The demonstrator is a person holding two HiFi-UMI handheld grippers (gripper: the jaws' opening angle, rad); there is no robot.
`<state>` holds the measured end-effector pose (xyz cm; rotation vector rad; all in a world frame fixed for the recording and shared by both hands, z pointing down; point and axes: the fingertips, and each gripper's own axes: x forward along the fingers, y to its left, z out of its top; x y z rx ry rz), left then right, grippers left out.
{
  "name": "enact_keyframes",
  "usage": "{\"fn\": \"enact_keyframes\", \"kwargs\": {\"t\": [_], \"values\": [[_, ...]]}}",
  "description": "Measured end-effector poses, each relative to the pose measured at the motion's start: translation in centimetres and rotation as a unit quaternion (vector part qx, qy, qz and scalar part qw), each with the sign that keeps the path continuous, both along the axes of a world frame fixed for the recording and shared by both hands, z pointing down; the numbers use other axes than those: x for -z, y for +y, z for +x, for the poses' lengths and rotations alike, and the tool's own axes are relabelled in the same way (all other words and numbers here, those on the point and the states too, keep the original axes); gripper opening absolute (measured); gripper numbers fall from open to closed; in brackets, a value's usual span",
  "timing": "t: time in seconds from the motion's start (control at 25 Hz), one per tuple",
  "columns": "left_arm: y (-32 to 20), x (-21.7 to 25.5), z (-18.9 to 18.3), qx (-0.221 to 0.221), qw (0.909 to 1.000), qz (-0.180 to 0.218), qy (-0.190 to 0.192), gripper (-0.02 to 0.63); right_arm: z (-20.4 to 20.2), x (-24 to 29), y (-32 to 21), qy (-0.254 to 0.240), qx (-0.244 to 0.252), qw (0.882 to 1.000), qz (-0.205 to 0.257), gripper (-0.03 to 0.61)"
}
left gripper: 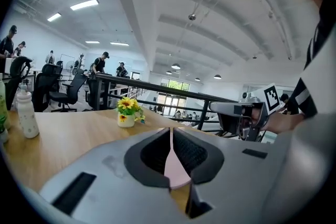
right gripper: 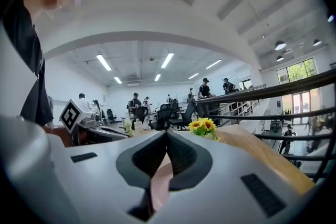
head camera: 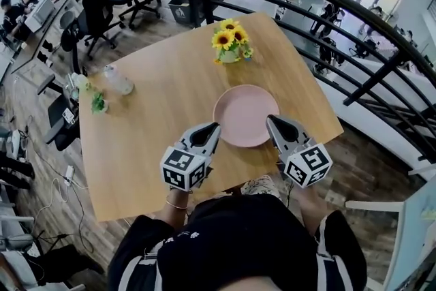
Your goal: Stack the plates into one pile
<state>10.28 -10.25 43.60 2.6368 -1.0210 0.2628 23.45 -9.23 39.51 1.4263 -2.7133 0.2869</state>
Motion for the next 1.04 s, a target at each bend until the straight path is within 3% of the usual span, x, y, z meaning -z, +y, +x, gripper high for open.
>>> {"fn": "enact_keyframes", "kwargs": {"t": [1.04], "values": [[2.2,0.7,-3.2,0.006,0.9999,0.011,0.0,0.028,-3.7,0.7,2.7,0.013,0.013,1.0,-0.005,0.003]]}}
